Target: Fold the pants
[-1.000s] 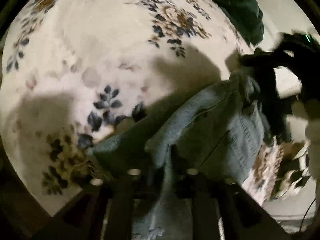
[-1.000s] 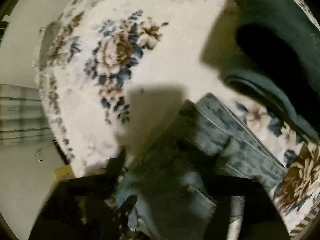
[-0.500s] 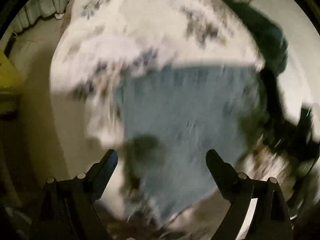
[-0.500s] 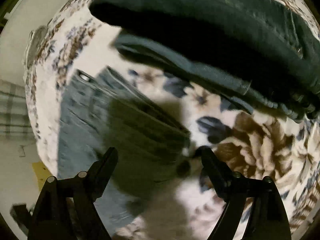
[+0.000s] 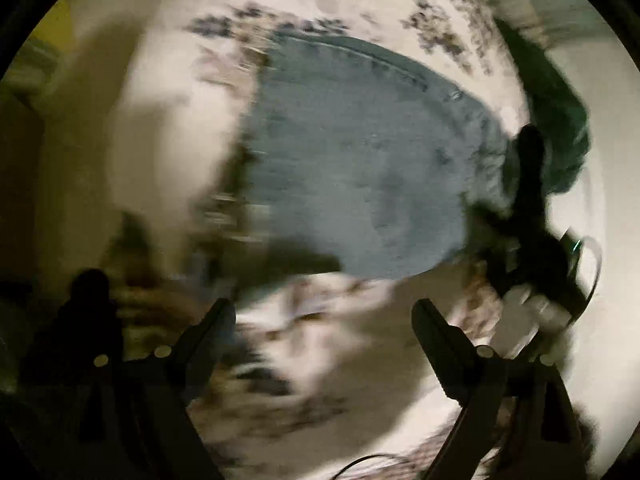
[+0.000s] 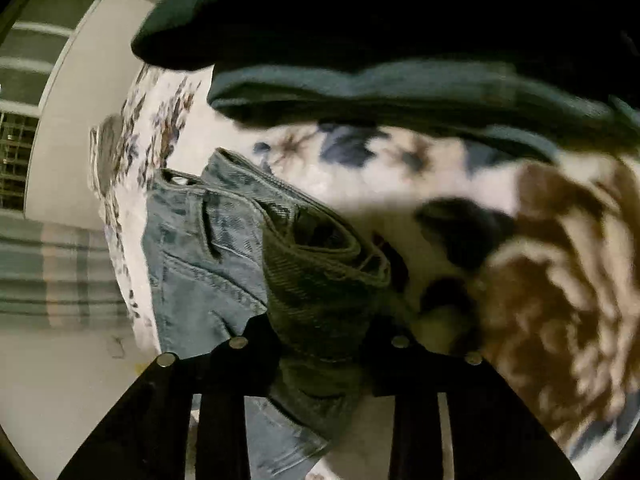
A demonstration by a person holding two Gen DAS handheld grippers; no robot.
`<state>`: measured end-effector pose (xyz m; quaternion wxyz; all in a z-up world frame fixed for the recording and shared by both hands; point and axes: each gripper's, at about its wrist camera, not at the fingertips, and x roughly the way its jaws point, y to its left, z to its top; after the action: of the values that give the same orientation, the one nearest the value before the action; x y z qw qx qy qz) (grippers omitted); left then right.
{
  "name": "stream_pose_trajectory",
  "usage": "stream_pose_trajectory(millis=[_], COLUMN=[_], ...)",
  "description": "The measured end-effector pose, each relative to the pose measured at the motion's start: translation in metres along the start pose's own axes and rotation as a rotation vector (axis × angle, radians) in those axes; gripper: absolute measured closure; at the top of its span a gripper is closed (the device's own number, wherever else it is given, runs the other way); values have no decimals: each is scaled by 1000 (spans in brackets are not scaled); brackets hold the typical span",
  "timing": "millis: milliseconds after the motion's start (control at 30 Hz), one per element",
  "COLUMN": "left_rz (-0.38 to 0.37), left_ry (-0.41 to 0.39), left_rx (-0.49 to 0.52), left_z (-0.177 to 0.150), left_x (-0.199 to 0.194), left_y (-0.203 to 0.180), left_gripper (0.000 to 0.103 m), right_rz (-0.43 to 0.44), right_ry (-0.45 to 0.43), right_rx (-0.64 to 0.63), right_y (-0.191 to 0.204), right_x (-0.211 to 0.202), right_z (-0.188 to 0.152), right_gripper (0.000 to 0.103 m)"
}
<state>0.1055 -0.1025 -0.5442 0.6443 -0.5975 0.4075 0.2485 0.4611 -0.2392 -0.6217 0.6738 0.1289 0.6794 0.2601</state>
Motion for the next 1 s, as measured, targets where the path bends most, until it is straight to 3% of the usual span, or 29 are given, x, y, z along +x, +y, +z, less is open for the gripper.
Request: stream_pose_trajectory(millis=[67, 133, 267, 400, 433, 467, 500, 533, 567, 600, 633, 667, 833, 933, 1000], left_rz=[-84, -121, -197, -262, -268, -270, -257, -248, -253, -250, -240, -240, -185, -234, -220], left_ry=[-14, -50, -104, -174, -194, -213, -224, -228, -240, -251, -257, -275, -318, -208, -151], left_rx=[-93, -188, -390, -556, -584, -602, -608, -609, -604, -577, -547, -499, -278, -263, -294], left_z=[8, 15, 21, 33, 37, 40, 45, 48, 52, 56, 60, 66, 94, 89, 70], left_x=[19, 32, 50, 54, 53, 52, 50, 48, 45, 41, 41, 38, 0, -8, -10], left_y=[-5, 2, 22, 39, 41, 41, 40, 38, 38, 36, 32, 29, 39, 57, 68], left_gripper=[13, 13, 14, 15, 21, 37, 47, 68, 76, 80, 93, 99, 99, 96, 79], right_rz=[-4, -17, -42, -49, -47, -34, -23, -10, 12, 27, 43, 59, 96, 87, 55], right_ry=[1, 18, 96, 88, 84, 84, 86, 85, 86, 85, 84, 76, 4, -32, -37], right_rx=[-17, -54, -103, -157, -163, -162, -154, -141, -115, -99, -80, -59, -29, 25, 13], right_y=[0, 5, 16, 13, 11, 8, 7, 5, 2, -2, -4, -7, -6, -13, -19], right_x=[-12, -14, -3, 5, 8, 11, 13, 15, 16, 15, 14, 11, -23, -44, -50], right_z=[-5, -3, 8, 8, 7, 6, 6, 6, 6, 6, 6, 5, -19, -45, -60], right_gripper=[72, 70, 49, 44, 44, 44, 44, 44, 46, 52, 61, 69, 76, 76, 75])
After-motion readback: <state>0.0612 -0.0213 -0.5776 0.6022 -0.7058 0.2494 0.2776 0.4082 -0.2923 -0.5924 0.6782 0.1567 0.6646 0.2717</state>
